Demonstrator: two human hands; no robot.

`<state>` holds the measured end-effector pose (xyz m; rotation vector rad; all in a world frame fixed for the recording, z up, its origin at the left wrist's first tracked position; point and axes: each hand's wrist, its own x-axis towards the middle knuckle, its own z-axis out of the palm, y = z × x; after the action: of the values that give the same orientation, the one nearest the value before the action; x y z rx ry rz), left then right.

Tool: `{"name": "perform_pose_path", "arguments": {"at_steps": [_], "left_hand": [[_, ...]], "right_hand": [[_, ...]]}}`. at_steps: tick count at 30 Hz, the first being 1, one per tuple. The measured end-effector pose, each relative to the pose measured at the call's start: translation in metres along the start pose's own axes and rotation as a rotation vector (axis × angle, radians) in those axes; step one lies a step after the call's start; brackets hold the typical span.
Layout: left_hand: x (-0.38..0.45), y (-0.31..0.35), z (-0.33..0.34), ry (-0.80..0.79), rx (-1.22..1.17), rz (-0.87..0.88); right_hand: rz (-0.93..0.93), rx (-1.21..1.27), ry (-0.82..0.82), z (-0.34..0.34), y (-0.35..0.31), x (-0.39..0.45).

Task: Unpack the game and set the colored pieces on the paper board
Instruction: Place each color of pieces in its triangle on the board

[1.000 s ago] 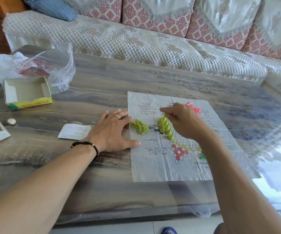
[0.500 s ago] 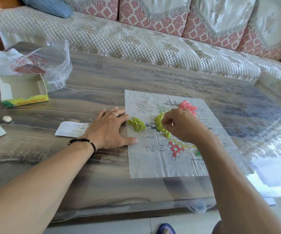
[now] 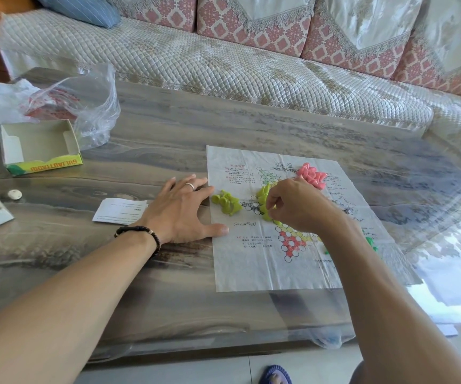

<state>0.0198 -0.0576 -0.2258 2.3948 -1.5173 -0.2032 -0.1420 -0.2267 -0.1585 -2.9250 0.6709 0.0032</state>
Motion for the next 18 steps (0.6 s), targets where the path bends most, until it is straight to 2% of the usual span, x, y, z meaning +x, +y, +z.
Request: {"name": "perform_pose_path", "arguments": {"at_steps": [6,11,18], "left_hand": [[0.0,0.001,-0.001,-0.008,0.002,-0.012],[0.0,0.0,-0.001,-0.011,0.019,-0.014],[0.0,0.001,0.0,-0.004,0.019,-0.011]], "right_hand": [[-0.059,0.057,0.12,0.001,-0.004,0.003],[-0.178,0.034,0.09,0.016,-0.027,0.014],[-0.229,-0.088,0.054,0.019,-0.041,0.022]]}}
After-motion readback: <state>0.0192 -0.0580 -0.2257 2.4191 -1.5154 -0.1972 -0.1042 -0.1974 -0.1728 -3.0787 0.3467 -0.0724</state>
